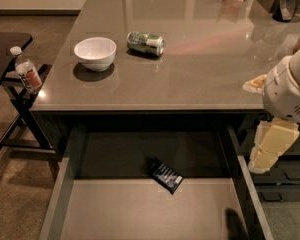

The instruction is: Pick rxbar blueberry from top drawer and place on counter

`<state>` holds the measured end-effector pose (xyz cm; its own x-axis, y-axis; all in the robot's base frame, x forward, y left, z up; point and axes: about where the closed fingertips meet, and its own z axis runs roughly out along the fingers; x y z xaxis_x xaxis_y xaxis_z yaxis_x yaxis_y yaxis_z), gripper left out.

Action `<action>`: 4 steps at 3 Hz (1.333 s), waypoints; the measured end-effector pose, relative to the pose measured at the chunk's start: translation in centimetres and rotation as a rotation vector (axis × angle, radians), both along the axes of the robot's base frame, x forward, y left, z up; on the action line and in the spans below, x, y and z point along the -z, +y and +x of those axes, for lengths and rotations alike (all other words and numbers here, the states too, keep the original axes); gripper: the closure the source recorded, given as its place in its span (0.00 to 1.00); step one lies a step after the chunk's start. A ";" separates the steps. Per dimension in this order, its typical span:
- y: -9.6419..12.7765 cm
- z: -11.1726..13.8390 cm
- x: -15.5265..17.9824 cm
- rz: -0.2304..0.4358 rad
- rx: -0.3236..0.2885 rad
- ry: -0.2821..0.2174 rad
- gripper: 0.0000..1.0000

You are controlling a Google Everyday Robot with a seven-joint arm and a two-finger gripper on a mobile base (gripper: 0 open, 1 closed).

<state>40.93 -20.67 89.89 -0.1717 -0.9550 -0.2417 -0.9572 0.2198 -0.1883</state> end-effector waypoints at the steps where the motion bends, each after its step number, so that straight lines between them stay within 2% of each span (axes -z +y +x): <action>1: 0.0 0.0 -0.1 0.000 0.000 -0.001 0.00; 2: 0.7 -0.6 1.8 0.050 -0.004 0.014 0.00; 3: 2.1 -1.3 5.3 0.159 0.009 0.019 0.00; 4: 3.2 -1.3 8.6 0.259 0.058 -0.025 0.00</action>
Offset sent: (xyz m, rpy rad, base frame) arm -0.0140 0.0167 -0.0476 0.1286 0.0449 0.0079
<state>39.67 -17.44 81.31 -0.2157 -0.8494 -0.4816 -0.9373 0.3185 -0.1419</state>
